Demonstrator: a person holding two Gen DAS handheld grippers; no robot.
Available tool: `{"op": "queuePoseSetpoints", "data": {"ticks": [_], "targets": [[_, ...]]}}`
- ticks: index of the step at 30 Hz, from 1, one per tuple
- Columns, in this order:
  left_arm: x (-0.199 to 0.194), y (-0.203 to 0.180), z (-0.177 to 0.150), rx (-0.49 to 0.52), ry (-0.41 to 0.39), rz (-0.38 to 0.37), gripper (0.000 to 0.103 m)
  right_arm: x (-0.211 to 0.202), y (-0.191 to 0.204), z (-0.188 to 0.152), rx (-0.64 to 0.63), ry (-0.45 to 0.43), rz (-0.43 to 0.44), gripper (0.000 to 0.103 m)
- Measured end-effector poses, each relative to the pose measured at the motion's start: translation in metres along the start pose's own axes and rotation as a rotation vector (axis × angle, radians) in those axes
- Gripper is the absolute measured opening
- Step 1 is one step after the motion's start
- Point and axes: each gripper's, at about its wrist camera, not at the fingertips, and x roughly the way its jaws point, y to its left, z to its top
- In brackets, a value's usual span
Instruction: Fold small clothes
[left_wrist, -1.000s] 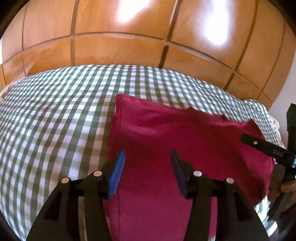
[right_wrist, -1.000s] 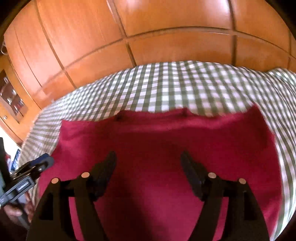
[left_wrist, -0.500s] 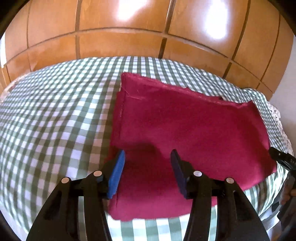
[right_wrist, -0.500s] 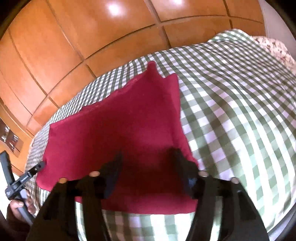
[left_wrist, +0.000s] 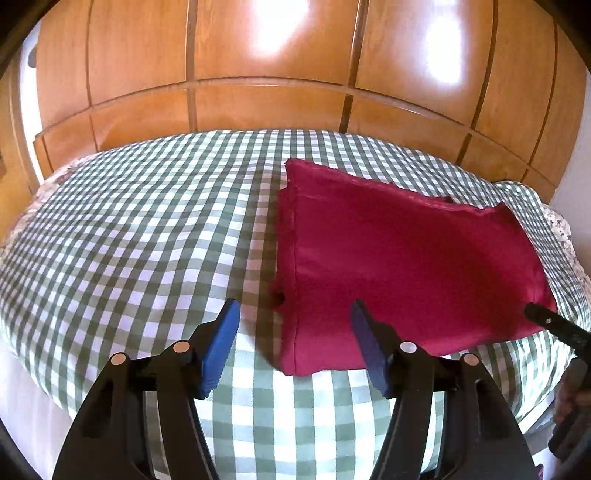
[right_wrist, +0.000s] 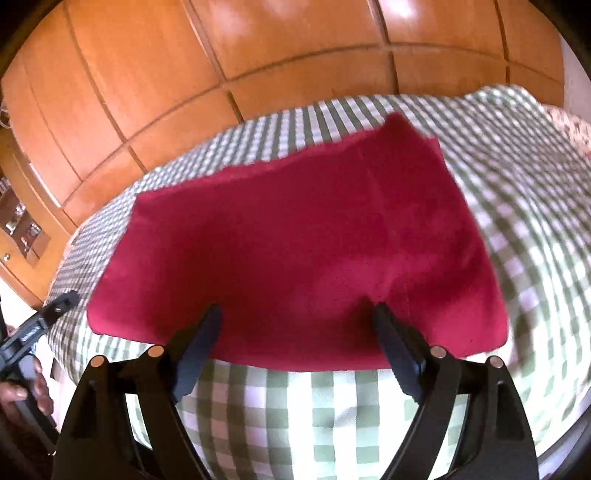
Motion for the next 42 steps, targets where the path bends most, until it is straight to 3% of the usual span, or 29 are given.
{"op": "queuePoseSetpoints", "data": {"ticks": [18, 23, 28, 32, 34, 37, 38, 39, 40, 42], "targets": [[0.026, 0.001, -0.014, -0.009, 0.062, -0.039, 0.061, 0.017, -0.002, -0.006, -0.003, 0.004, -0.049, 0.091], [0.036, 0.001, -0.019, -0.006, 0.091, -0.069, 0.048, 0.019, -0.001, -0.006, -0.011, 0.003, -0.056, 0.092], [0.038, -0.003, -0.025, 0.018, 0.092, -0.08, 0.029, 0.02, -0.002, -0.007, -0.026, 0.0, -0.061, 0.093], [0.019, 0.004, -0.016, -0.023, 0.043, -0.123, 0.027, 0.02, -0.003, -0.006, -0.027, 0.0, -0.056, 0.093], [0.014, 0.008, -0.006, -0.029, 0.021, -0.11, 0.029, 0.02, -0.002, -0.007, -0.027, -0.004, -0.055, 0.093], [0.01, 0.001, 0.007, 0.052, -0.028, 0.018, 0.031, 0.019, -0.003, -0.008, -0.03, -0.009, -0.054, 0.093], [0.011, 0.0, 0.01, 0.059, -0.034, 0.034, 0.039, 0.019, -0.003, -0.007, -0.031, -0.009, -0.052, 0.093], [0.01, -0.001, 0.014, 0.06, -0.049, 0.046, 0.058, 0.019, -0.003, -0.007, -0.031, -0.009, -0.05, 0.093], [0.009, -0.001, 0.016, 0.057, -0.068, 0.051, 0.065, 0.019, -0.003, -0.007, -0.031, -0.009, -0.049, 0.093], [0.008, -0.004, 0.021, 0.07, -0.09, 0.054, 0.065, 0.019, -0.003, -0.007, -0.033, -0.009, -0.051, 0.093]]}}
